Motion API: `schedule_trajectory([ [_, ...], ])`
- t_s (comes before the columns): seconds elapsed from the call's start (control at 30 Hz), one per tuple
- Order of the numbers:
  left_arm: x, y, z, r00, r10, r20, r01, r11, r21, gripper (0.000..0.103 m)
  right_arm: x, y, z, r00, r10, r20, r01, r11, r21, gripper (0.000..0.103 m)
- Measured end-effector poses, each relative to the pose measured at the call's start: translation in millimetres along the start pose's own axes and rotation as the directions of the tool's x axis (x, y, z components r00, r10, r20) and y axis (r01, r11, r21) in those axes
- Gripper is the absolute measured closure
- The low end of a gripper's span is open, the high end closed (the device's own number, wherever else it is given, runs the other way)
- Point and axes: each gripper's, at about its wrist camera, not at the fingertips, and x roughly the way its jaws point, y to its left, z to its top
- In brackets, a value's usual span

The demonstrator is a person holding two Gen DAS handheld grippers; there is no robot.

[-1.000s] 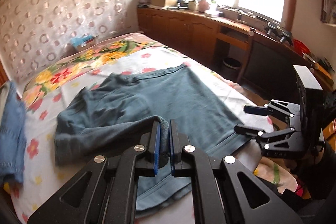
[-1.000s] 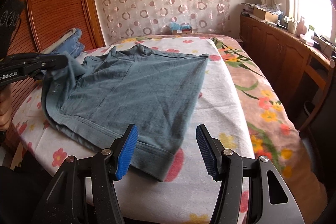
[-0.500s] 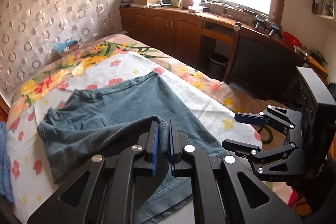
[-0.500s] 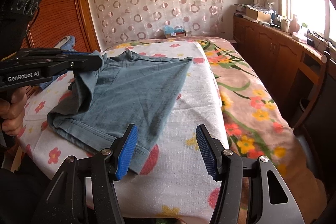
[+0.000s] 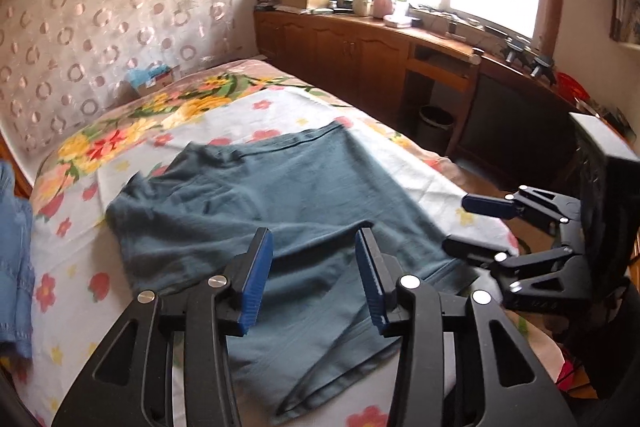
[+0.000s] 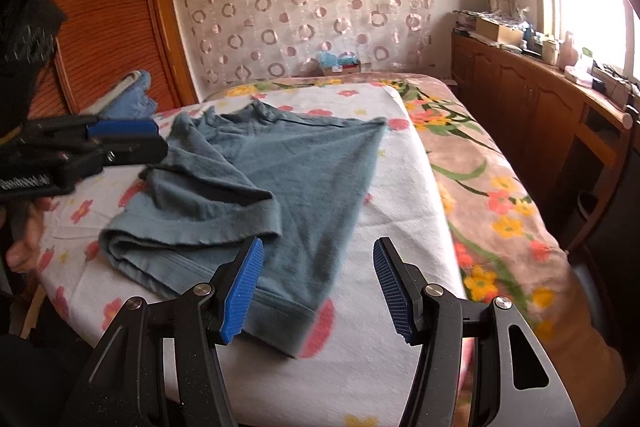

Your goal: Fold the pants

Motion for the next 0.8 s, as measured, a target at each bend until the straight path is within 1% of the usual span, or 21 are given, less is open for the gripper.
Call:
schedule_trajectory([
  [0.03, 0, 7, -4, 1.0, 0.005, -0.001, -0.005, 1.0, -0.018, 0.048, 2, 3, 2, 1.0, 0.008, 0.002, -0.008, 1.0, -0.006, 0.049],
  [0.07, 0, 13, -7, 1.0, 0.008, 0.0, -0.008, 0.999, -0.032, 0.027, 4, 4, 1, 1.0, 0.01, 0.001, -0.01, 1.0, -0.013, 0.05],
  [0.1, 1, 20, -11, 1.0, 0.012, 0.002, -0.012, 0.999, -0.049, 0.022, 7, 6, 2, 1.0, 0.009, 0.0, -0.009, 1.0, -0.021, 0.051],
  [0.13, 1, 28, -15, 1.0, 0.019, 0.005, -0.018, 0.998, -0.066, 0.022, 10, 8, 4, 1.0, 0.012, -0.003, -0.012, 1.0, -0.024, 0.054],
  [0.27, 2, 45, -27, 0.999, 0.046, -0.011, -0.047, 0.995, -0.085, 0.022, 30, 12, 11, 0.999, 0.023, -0.028, -0.024, 0.999, -0.032, 0.058],
  [0.43, 6, 63, -39, 0.998, 0.052, -0.028, -0.055, 0.992, -0.114, 0.022, 46, 21, 19, 0.998, 0.035, -0.05, -0.037, 0.998, -0.047, 0.07],
  [0.53, 10, 69, -46, 0.997, 0.062, -0.045, -0.067, 0.99, -0.122, 0.022, 54, 21, 21, 0.997, 0.036, -0.07, -0.039, 0.998, -0.039, 0.071],
  [0.7, 10, 70, -57, 0.997, 0.054, -0.054, -0.06, 0.991, -0.119, 0.022, 66, 18, 23, 0.994, 0.033, -0.105, -0.036, 0.999, -0.024, 0.071],
  [0.77, 9, 69, -60, 0.997, 0.053, -0.055, -0.059, 0.991, -0.116, 0.022, 67, 18, 23, 0.993, 0.035, -0.117, -0.037, 0.999, -0.015, 0.078],
  [0.8, 9, 68, -61, 0.997, 0.056, -0.056, -0.062, 0.992, -0.112, 0.022, 67, 19, 24, 0.992, 0.036, -0.121, -0.038, 0.999, -0.014, 0.083],
])
